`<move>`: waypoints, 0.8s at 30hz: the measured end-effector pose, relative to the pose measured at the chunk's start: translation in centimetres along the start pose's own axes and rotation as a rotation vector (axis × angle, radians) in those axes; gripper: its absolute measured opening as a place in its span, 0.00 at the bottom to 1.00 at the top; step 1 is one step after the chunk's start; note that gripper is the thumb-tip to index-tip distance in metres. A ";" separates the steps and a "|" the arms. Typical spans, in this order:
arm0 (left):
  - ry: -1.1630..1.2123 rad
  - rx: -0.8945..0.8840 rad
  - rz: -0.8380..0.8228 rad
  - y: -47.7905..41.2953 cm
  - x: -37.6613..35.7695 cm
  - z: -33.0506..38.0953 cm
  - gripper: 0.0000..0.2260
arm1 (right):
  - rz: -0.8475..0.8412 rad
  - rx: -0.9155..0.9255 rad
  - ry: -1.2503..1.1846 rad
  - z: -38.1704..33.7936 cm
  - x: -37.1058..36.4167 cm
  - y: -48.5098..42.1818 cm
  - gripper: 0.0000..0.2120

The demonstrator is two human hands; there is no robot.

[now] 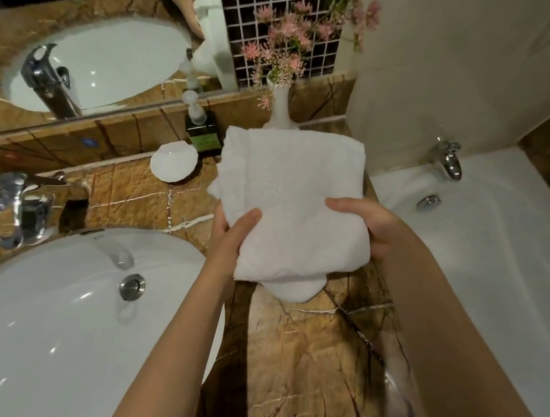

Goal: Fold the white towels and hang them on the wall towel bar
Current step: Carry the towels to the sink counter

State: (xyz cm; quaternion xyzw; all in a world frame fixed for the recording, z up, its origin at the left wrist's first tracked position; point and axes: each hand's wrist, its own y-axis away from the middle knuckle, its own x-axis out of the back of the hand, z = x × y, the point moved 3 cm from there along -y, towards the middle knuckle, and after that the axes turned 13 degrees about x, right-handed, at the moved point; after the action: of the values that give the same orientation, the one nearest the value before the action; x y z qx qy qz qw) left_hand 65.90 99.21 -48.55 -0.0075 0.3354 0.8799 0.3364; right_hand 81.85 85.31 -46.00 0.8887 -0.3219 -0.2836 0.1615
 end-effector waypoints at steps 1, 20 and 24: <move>-0.016 0.002 0.000 -0.3 0.1 -0.1 0.30 | 0.010 -0.007 -0.001 0.4 0.2 -0.4 0.23; -0.532 -0.124 0.240 -1.8 1.5 0.9 0.32 | 0.240 0.072 0.195 2.4 1.1 -3.2 0.24; -0.617 -0.140 0.268 -0.9 1.4 1.6 0.27 | 0.284 0.108 0.257 2.1 0.8 -2.3 0.22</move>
State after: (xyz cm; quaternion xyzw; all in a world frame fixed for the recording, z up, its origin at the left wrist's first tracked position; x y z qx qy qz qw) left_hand 65.73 101.46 -48.19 0.2804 0.1547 0.8979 0.3020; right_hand 82.23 86.24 -49.03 0.8708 -0.4354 -0.1244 0.1915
